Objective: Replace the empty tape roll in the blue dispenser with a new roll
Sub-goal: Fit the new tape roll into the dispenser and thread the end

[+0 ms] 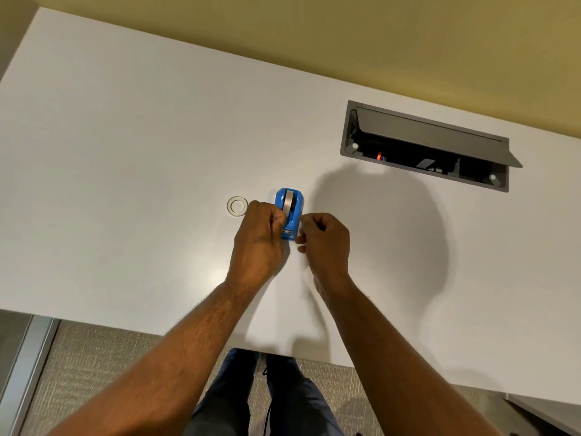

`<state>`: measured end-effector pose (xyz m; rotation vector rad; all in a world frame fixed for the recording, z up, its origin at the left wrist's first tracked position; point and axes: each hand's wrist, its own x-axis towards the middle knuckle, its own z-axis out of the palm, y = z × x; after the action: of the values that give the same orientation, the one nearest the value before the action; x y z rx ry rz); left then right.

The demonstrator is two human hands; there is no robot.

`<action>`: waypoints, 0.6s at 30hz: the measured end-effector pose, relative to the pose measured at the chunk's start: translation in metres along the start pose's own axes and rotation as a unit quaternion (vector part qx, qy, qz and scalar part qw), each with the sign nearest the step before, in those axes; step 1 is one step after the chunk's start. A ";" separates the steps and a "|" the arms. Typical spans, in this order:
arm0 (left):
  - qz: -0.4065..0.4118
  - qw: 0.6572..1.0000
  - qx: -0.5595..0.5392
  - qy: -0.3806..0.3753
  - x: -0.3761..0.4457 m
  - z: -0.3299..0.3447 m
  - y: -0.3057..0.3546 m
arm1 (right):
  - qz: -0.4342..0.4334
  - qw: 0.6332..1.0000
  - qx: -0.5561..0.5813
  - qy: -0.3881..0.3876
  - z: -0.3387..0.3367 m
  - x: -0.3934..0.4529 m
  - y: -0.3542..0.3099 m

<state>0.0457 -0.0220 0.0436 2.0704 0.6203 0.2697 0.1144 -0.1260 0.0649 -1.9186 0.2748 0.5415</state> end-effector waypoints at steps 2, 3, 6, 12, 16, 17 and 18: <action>-0.020 1.000 -0.008 0.014 0.004 0.000 0.001 | 0.001 1.000 -0.002 0.002 0.000 0.002 -0.003; -0.040 0.999 -0.002 0.022 0.007 0.000 0.002 | -0.004 1.000 -0.009 0.003 0.000 0.004 -0.004; -0.085 0.995 0.040 0.033 0.012 0.000 0.004 | -0.078 0.994 -0.073 -0.008 -0.003 0.012 -0.007; -0.190 0.980 -0.015 0.051 0.020 0.005 0.012 | -0.237 0.953 -0.181 -0.054 -0.004 0.034 -0.022; -0.222 0.974 -0.017 0.048 0.023 0.005 0.017 | -0.301 0.918 -0.242 -0.089 0.002 0.051 -0.032; -0.218 0.975 -0.004 0.049 0.023 0.006 0.020 | -0.309 0.912 -0.252 -0.099 0.004 0.054 -0.032; -0.214 0.976 0.008 0.051 0.023 0.007 0.022 | -0.310 0.908 -0.260 -0.107 0.006 0.056 -0.032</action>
<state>0.0750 -0.0252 0.0566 1.8892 1.1121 0.1210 0.1750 -0.1049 0.0617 -2.2736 -0.6729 0.4049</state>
